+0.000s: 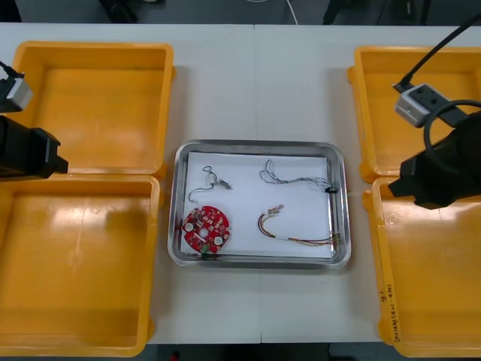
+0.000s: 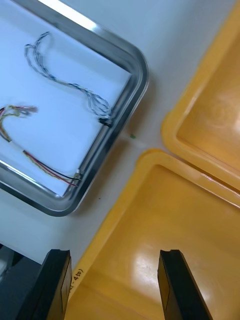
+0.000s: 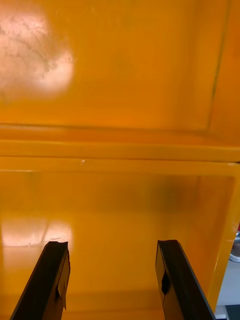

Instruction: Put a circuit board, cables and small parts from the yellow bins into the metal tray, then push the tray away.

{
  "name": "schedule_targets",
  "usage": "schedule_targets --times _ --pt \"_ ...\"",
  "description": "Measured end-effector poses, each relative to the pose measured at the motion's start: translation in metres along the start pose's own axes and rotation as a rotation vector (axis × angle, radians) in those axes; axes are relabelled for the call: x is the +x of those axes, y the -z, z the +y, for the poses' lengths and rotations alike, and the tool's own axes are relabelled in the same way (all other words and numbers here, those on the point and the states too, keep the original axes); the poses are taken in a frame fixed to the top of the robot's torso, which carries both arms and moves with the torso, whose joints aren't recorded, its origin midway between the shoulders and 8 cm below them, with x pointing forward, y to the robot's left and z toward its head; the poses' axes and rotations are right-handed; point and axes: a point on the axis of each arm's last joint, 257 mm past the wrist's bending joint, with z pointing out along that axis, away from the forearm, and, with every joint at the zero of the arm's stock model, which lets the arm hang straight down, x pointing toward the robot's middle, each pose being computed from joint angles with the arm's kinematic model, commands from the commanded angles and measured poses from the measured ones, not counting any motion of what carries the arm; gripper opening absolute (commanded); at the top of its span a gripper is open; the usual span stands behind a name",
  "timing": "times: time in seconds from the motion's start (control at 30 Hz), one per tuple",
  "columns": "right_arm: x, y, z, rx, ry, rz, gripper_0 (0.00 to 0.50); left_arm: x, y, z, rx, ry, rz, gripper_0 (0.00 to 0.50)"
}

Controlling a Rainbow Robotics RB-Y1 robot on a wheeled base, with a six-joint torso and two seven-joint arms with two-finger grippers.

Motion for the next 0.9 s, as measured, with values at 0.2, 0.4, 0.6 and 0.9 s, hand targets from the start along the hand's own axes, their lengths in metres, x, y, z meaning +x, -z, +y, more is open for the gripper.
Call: schedule_targets --times 0.2,0.4,0.6,0.9 --pt "-0.005 -0.011 0.032 -0.026 0.122 0.033 0.5 0.02 -0.001 0.018 -0.027 0.016 0.021 0.5" --pt "-0.003 -0.015 0.059 -0.039 0.232 0.044 0.5 0.029 -0.003 0.026 -0.036 0.034 0.037 0.5" --pt "-0.002 -0.021 0.087 -0.042 0.348 0.044 0.5 0.03 -0.004 0.027 -0.035 0.031 0.041 0.5" --pt "-0.021 -0.048 0.137 -0.061 0.464 0.041 0.5 0.031 -0.003 0.027 -0.033 -0.028 0.041 0.5"
